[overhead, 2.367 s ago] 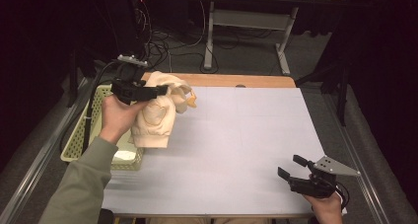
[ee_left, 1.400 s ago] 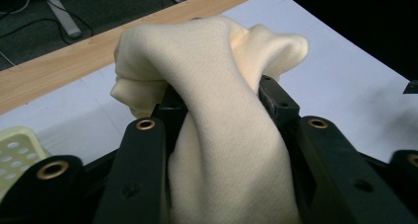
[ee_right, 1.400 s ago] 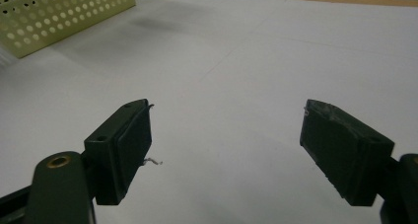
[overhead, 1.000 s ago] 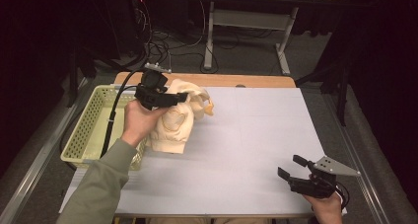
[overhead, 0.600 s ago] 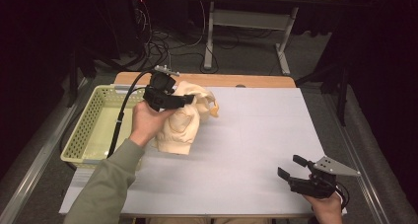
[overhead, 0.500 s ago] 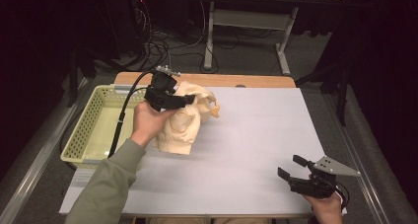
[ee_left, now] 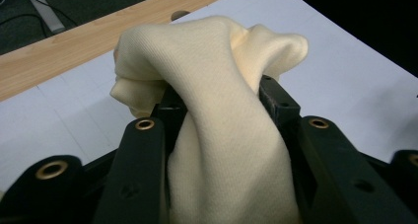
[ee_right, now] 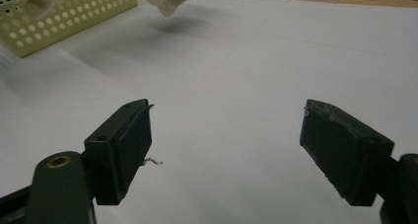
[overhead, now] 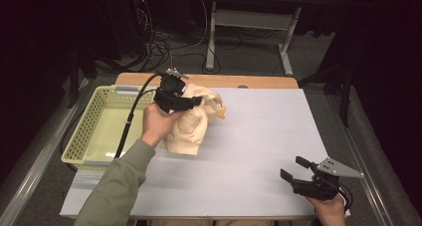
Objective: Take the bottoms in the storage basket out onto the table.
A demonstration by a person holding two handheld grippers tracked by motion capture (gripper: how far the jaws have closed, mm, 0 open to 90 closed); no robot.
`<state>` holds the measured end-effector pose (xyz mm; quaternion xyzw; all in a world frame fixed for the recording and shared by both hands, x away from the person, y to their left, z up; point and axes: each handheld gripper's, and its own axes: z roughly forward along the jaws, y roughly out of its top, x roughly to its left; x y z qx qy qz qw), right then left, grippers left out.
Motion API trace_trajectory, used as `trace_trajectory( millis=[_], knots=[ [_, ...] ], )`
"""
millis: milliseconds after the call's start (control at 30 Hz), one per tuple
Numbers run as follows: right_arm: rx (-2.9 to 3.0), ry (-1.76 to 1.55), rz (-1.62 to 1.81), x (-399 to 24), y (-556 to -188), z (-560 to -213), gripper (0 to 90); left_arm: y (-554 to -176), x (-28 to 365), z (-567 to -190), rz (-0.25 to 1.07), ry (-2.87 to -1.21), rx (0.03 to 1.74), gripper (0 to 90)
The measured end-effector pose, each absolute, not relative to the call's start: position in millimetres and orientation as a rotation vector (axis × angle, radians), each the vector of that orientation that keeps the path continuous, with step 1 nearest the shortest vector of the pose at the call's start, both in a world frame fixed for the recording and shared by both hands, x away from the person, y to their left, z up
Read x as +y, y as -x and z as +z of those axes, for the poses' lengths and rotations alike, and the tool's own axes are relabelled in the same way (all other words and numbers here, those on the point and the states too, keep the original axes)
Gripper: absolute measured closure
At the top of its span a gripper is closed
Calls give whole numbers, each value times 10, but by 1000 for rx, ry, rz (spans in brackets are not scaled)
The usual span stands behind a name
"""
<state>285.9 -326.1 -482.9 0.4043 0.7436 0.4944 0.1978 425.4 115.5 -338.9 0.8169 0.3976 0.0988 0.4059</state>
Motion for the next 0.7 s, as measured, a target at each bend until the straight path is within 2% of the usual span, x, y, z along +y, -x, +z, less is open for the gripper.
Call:
trace_trajectory(
  millis=[700],
  knots=[
    [2084,-1125,1385,-3261,-2858,-4829,202,-4395,1003,-3550,248,-2050,1027,604]
  ],
)
